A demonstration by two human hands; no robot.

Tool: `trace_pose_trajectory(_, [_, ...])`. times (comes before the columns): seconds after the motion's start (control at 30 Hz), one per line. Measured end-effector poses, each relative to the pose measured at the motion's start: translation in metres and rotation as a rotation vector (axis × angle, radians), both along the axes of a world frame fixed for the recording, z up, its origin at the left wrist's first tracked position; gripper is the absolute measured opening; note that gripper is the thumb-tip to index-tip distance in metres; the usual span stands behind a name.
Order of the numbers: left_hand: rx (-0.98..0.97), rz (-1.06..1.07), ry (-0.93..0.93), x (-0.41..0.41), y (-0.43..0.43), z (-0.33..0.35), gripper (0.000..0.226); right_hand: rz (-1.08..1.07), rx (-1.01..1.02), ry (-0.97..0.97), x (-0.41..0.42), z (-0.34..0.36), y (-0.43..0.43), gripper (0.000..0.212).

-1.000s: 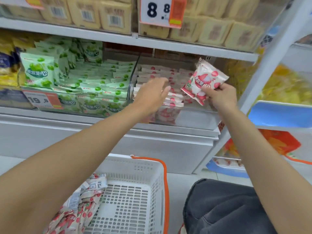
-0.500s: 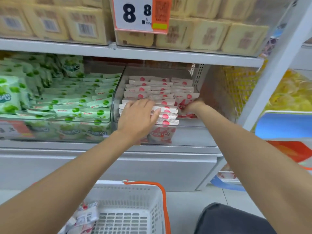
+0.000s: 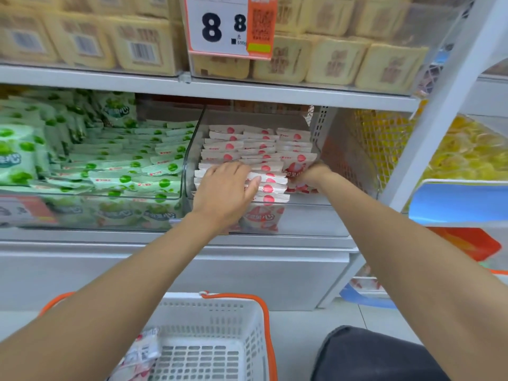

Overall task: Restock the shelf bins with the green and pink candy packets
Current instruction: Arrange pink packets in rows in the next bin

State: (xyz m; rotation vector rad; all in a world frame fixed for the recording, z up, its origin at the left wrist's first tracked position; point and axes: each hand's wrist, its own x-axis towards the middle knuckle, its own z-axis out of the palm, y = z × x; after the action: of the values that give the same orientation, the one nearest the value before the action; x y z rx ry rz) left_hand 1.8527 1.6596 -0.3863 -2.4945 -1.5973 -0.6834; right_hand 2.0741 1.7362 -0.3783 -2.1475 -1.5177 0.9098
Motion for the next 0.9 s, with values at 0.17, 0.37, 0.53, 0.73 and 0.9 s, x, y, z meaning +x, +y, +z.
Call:
trace_pose_trajectory(0.17, [0.037, -0.081, -0.245, -0.005, -0.02, 0.007, 0.029, -0.137, 0.344, -0.179, 0.0, 0.007, -0.026, 0.059])
trace_pose_trajectory(0.37, [-0.106, -0.007, -0.569, -0.036, -0.085, -0.021, 0.003, 0.137, 0.756, -0.124, -0.066, 0.014, -0.127, 0.019])
trace_pose_trajectory(0.53, [-0.51, 0.163, -0.344, -0.107, -0.125, -0.07, 0.004, 0.56, 0.575, -0.138, -0.135, -0.04, -0.182, 0.016])
trace_pose_trajectory(0.73, [-0.92, 0.342, 0.123, -0.188, -0.152, -0.146, 0.025, 1.151, -0.018, -0.391, -0.178, -0.087, -0.216, 0.017])
trace_pose_trajectory(0.9, [-1.082, 0.367, 0.576, -0.229, -0.181, -0.215, 0.045, 1.222, -0.09, -0.523, -0.185, -0.101, -0.217, 0.023])
